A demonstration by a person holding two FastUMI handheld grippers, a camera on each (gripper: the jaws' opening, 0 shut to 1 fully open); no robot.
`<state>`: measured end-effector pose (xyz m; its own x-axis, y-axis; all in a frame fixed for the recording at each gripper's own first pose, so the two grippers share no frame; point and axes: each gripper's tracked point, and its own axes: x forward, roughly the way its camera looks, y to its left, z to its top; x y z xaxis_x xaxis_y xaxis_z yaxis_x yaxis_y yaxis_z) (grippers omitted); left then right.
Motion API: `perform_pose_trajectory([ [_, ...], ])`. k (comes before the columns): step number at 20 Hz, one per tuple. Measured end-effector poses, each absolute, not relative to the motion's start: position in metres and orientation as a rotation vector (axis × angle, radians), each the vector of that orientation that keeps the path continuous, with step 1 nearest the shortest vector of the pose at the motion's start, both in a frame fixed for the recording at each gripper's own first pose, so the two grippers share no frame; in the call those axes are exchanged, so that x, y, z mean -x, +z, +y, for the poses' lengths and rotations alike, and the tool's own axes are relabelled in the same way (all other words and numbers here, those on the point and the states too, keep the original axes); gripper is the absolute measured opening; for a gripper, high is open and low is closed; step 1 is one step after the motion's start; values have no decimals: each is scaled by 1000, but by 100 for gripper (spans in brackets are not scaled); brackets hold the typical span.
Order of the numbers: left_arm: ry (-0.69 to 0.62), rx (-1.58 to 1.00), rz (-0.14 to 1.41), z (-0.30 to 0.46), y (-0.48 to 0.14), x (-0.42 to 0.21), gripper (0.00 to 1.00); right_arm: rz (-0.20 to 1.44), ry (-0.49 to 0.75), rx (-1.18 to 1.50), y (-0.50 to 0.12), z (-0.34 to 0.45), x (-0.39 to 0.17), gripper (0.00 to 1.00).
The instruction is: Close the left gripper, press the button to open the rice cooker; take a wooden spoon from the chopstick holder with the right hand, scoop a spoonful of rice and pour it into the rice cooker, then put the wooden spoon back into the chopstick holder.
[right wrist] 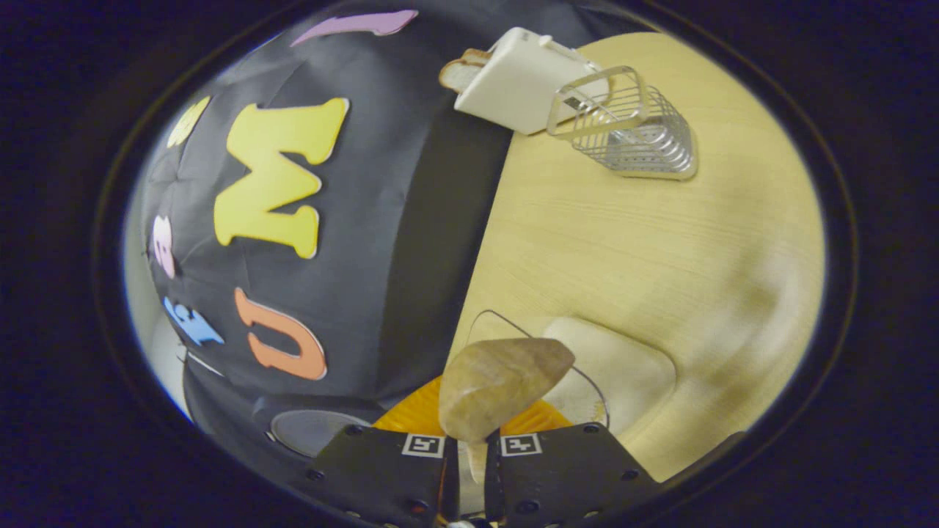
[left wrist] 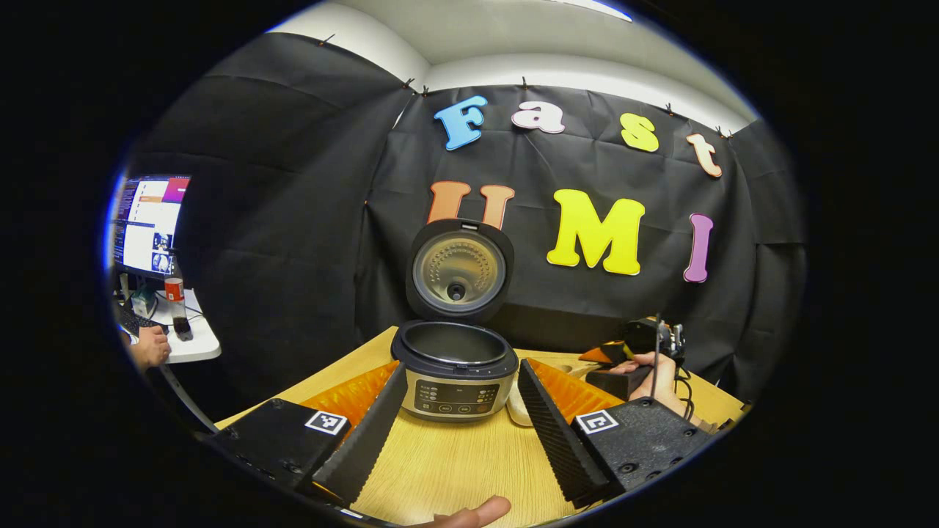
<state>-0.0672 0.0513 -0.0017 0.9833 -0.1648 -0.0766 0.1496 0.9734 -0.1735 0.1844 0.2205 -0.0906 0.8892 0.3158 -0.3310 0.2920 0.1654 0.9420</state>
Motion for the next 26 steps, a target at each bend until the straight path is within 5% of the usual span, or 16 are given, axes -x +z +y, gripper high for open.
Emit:
perform_pose_trajectory([
  [9,-157,155,77,53,2,70,97,487,219,-1816,-39,214,-171,13],
  [26,-83,114,111,97,-12,62,97,450,245,-1165,59,375,-182,13],
])
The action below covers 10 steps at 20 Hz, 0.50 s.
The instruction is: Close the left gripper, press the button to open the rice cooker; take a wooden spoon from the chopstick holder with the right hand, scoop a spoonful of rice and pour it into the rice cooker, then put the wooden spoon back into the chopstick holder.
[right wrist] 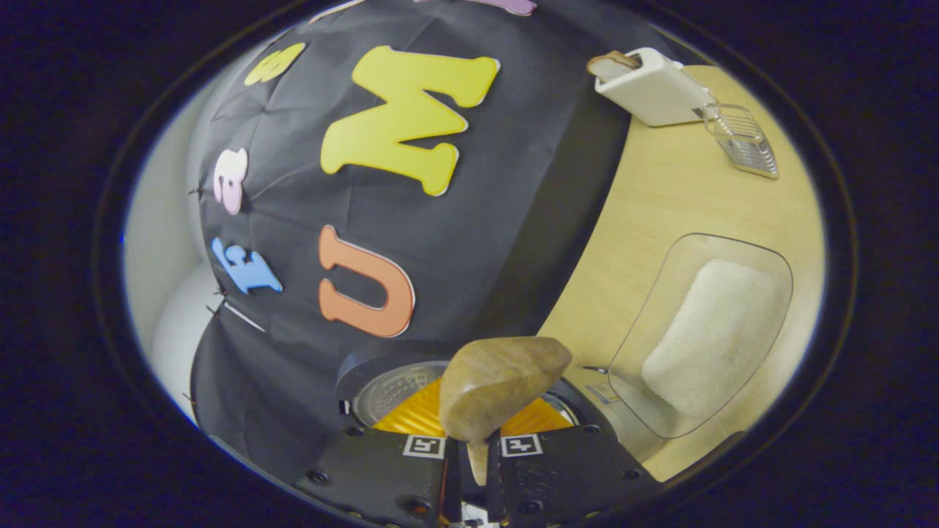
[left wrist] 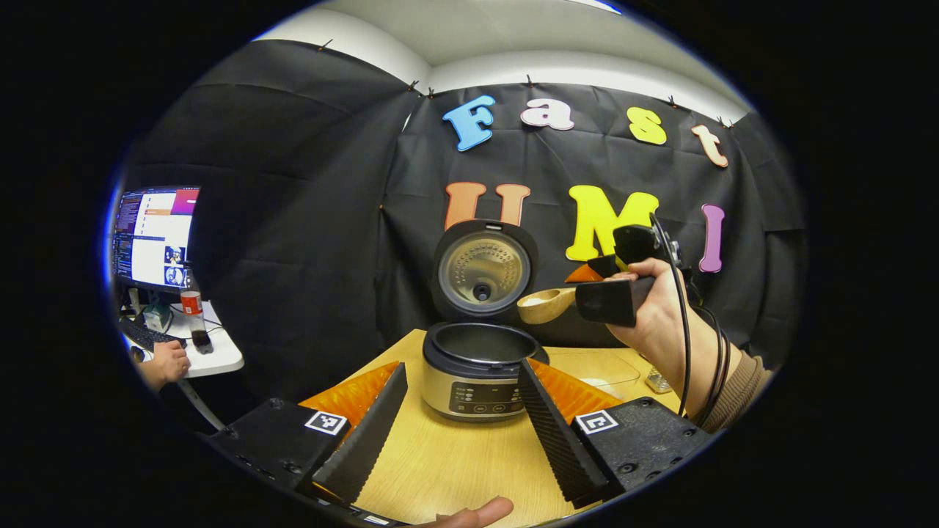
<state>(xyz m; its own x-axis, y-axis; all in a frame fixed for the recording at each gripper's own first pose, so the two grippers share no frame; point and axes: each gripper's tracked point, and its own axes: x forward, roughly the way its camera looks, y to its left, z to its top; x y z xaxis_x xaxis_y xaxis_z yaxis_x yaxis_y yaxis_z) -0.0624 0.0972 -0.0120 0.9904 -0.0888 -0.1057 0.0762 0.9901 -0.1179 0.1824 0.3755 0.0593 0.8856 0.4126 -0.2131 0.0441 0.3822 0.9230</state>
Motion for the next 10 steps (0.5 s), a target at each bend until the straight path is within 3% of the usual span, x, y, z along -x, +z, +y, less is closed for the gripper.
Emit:
perform_pose_trajectory([
  [10,51,95,160,152,-26,56,97,290,169,-700,78,420,-209,13],
])
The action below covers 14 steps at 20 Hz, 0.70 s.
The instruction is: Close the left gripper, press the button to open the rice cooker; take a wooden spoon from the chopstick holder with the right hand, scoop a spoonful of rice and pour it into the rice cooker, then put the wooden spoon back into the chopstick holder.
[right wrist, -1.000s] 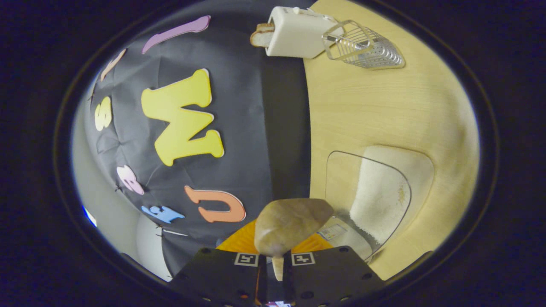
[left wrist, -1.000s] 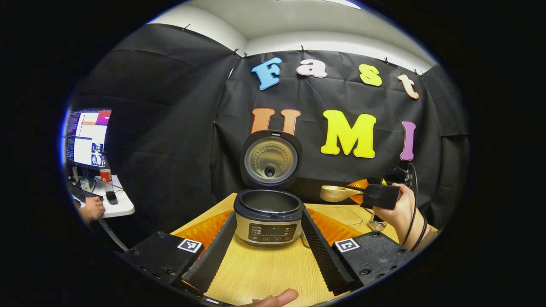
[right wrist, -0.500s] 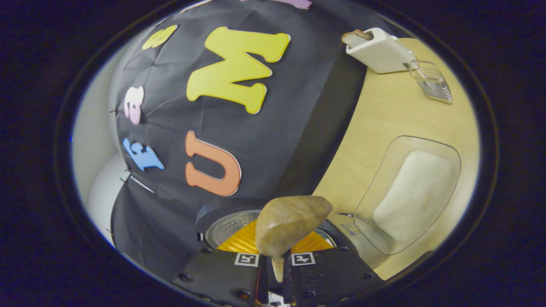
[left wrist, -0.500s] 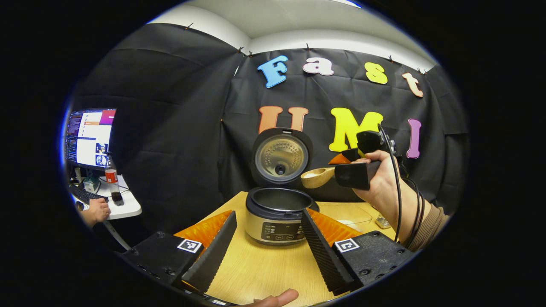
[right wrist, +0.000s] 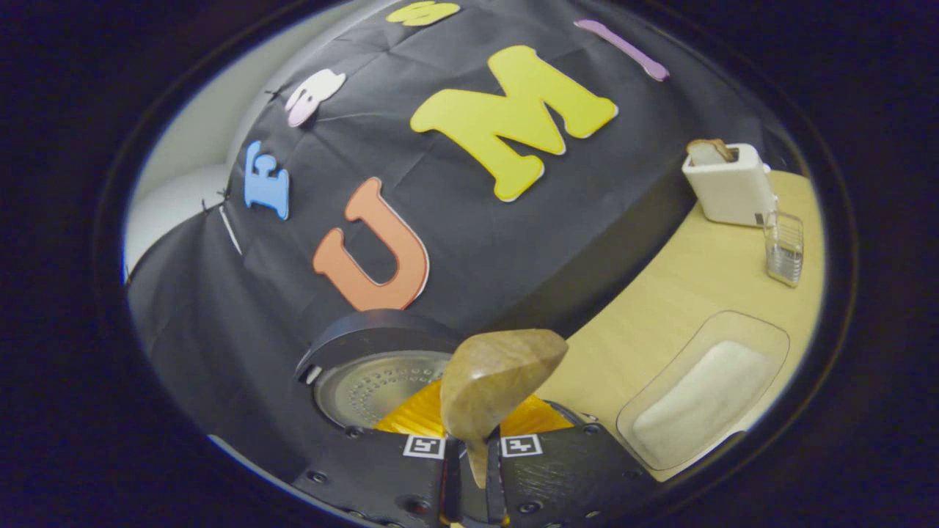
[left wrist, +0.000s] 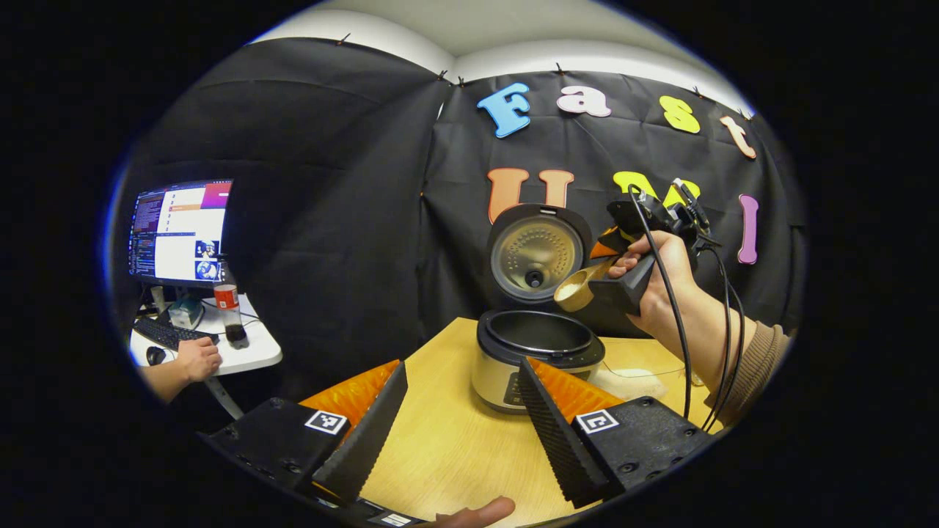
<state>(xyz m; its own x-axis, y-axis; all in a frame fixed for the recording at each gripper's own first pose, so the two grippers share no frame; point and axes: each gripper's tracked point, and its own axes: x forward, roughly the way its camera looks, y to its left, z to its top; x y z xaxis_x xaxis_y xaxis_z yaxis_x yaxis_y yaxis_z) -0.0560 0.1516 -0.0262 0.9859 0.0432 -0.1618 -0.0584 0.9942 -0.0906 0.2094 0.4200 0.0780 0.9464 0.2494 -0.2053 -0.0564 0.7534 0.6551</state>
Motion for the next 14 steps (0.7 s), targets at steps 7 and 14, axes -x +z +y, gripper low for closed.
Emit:
perform_pose_trajectory([
  [7,54,52,163,149,-29,56,97,203,244,-293,85,455,-204,10],
  [14,81,36,159,154,-27,57,97,78,338,187,86,505,-185,13],
])
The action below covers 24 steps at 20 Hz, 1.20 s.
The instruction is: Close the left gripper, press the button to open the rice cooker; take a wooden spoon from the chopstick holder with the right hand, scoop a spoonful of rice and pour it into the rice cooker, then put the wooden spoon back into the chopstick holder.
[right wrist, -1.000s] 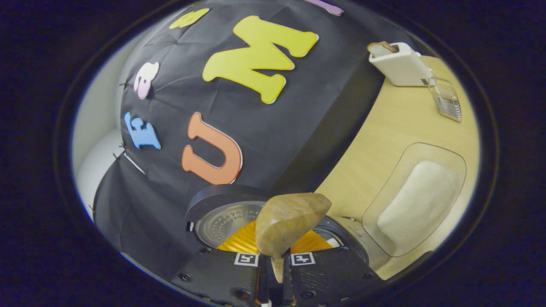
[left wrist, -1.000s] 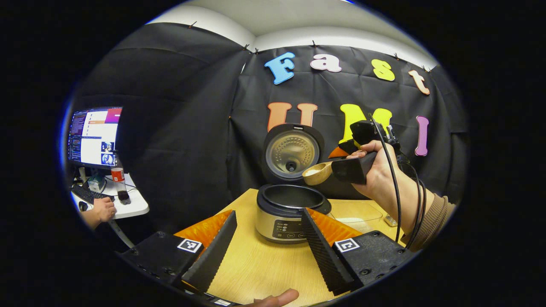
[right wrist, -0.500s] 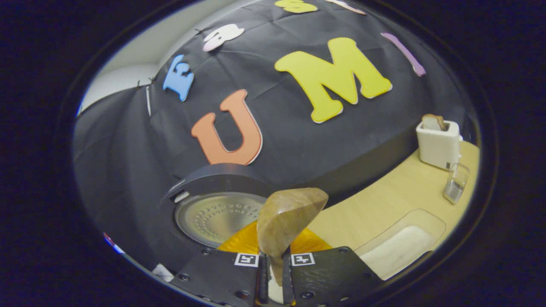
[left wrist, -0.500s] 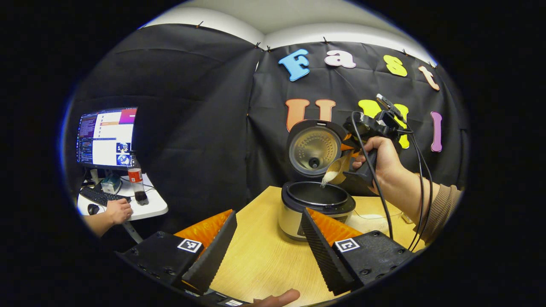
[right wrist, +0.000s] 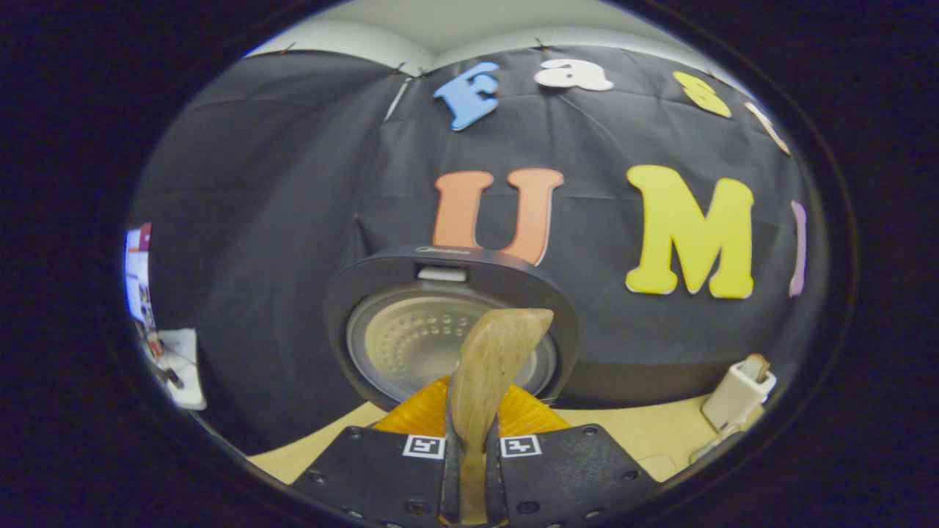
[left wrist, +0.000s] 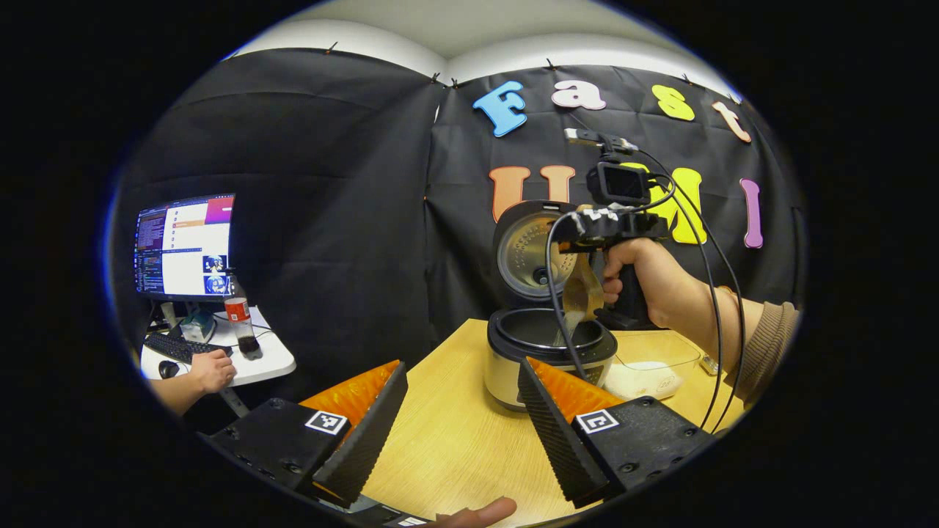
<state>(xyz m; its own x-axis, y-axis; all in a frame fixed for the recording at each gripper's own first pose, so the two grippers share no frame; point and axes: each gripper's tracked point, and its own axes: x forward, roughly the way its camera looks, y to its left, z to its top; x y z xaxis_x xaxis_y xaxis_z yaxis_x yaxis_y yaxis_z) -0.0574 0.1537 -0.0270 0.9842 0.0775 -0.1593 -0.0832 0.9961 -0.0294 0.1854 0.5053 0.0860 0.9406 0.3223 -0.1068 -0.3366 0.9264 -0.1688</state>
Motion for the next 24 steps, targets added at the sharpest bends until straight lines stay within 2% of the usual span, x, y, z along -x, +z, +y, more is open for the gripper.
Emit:
perform_pose_trajectory([
  [4,101,37,162,159,-27,56,97,34,360,382,73,526,-178,13],
  [7,97,39,164,156,-27,57,97,-10,339,478,71,527,-174,11],
  [8,93,37,162,154,-27,56,97,-23,331,505,73,527,-171,13],
  [15,50,42,164,134,-23,58,97,-18,324,434,75,510,-177,13],
  [24,15,29,138,99,-13,64,97,-75,201,368,117,367,-161,13],
])
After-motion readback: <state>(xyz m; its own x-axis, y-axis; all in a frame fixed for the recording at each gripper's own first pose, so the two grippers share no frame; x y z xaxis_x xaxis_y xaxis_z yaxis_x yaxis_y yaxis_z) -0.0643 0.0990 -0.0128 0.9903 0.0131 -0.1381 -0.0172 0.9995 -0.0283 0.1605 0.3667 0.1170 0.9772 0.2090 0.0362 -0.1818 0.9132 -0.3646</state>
